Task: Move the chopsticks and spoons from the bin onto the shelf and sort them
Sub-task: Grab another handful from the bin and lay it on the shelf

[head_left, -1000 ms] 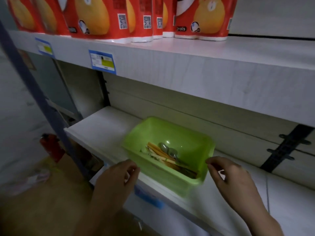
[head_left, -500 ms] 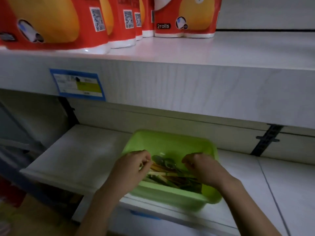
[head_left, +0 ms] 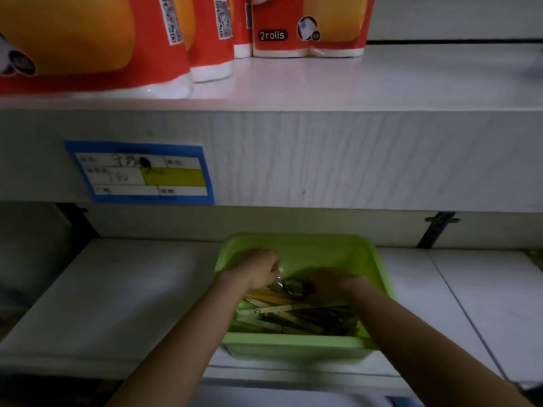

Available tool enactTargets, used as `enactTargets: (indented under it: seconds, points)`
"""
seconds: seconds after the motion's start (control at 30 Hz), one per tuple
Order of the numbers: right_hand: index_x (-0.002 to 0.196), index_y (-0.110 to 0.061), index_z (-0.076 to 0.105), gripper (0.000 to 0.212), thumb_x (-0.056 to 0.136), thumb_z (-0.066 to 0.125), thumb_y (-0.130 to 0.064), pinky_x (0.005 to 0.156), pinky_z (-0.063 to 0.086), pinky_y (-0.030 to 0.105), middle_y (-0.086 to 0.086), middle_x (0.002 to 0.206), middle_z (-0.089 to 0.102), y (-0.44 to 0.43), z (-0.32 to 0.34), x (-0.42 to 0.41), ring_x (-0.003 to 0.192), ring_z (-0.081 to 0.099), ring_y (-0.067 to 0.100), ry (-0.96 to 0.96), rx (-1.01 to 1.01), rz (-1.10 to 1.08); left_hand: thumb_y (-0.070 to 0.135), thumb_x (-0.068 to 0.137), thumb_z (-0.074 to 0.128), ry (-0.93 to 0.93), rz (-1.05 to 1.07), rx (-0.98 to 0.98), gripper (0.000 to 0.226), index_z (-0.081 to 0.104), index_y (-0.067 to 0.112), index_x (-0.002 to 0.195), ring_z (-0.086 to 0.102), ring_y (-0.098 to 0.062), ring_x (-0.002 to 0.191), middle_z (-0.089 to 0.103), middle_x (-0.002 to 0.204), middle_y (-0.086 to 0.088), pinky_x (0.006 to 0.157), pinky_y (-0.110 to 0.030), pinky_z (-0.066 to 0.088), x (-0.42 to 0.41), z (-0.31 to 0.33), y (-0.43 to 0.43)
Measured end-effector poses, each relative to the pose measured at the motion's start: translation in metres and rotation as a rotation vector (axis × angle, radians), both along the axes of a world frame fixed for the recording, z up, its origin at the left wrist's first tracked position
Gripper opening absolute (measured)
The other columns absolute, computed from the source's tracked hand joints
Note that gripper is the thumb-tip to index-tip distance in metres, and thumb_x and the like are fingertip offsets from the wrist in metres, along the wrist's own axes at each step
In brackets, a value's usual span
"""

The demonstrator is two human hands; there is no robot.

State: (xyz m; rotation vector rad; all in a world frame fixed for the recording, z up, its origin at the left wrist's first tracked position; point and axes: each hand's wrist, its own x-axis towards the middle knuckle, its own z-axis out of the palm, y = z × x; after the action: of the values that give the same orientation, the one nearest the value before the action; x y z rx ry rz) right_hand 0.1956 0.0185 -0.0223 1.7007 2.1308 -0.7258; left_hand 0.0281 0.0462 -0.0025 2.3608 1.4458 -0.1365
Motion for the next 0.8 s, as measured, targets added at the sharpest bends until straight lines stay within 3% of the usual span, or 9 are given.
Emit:
enactTargets:
  seconds: [0.23,0.4,0.57,0.7,0.8]
  points:
    - [0.133,-0.024,0.045,0.043,0.091,0.049,-0.030,0.098,0.043,0.037,0.010,0.137,0.051,0.002,-0.004,-0.002,0.122,0.051,0.030,0.052,0.075,0.031,0.023,0.091,0.049,0.043,0.066,0.010,0.022,0.064,0.013,0.102,0.060,-0.027,0.101,0.065,0.112,-0.007,0.078,-0.027,0.045,-0.010,-0.009,0.003]
    - [0.130,-0.025,0.047,0.042,0.089,0.053,-0.029,0.091,0.043,0.035,0.010,0.132,0.055,0.002,-0.005,0.000,0.117,0.054,0.030,0.096,-0.010,0.020,0.021,0.090,0.048,0.050,0.076,0.066,0.021,0.065,0.015,0.101,0.060,-0.028,0.104,0.065,0.115,-0.007,0.081,-0.029,0.046,-0.011,-0.007,0.002]
    - [0.130,-0.012,0.045,0.036,0.094,0.042,-0.016,0.078,0.037,0.029,0.018,0.129,0.054,0.006,0.000,0.000,0.114,0.055,0.032,0.146,0.025,-0.080,0.027,0.088,0.049,0.082,0.078,0.040,0.026,0.066,0.010,0.096,0.062,-0.030,0.097,0.066,0.106,-0.011,0.070,-0.027,0.041,-0.009,-0.003,-0.003]
    - [0.132,-0.012,0.039,0.036,0.099,0.035,-0.026,0.085,0.042,0.035,0.022,0.128,0.054,-0.001,0.011,0.002,0.113,0.054,0.035,0.160,0.114,-0.115,0.024,0.084,0.052,0.207,0.008,-0.049,0.028,0.065,0.008,0.102,0.062,-0.028,0.098,0.066,0.109,-0.011,0.074,-0.029,0.047,-0.006,-0.004,-0.011]
    - [0.122,-0.012,0.048,0.037,0.096,0.038,-0.037,0.084,0.043,0.037,0.017,0.123,0.058,-0.006,0.030,0.007,0.112,0.055,0.033,0.152,0.228,-0.192,0.027,0.086,0.056,0.204,-0.072,-0.061,0.032,0.063,0.007,0.111,0.061,-0.027,0.101,0.063,0.115,-0.012,0.071,-0.028,0.042,-0.003,-0.006,-0.015]
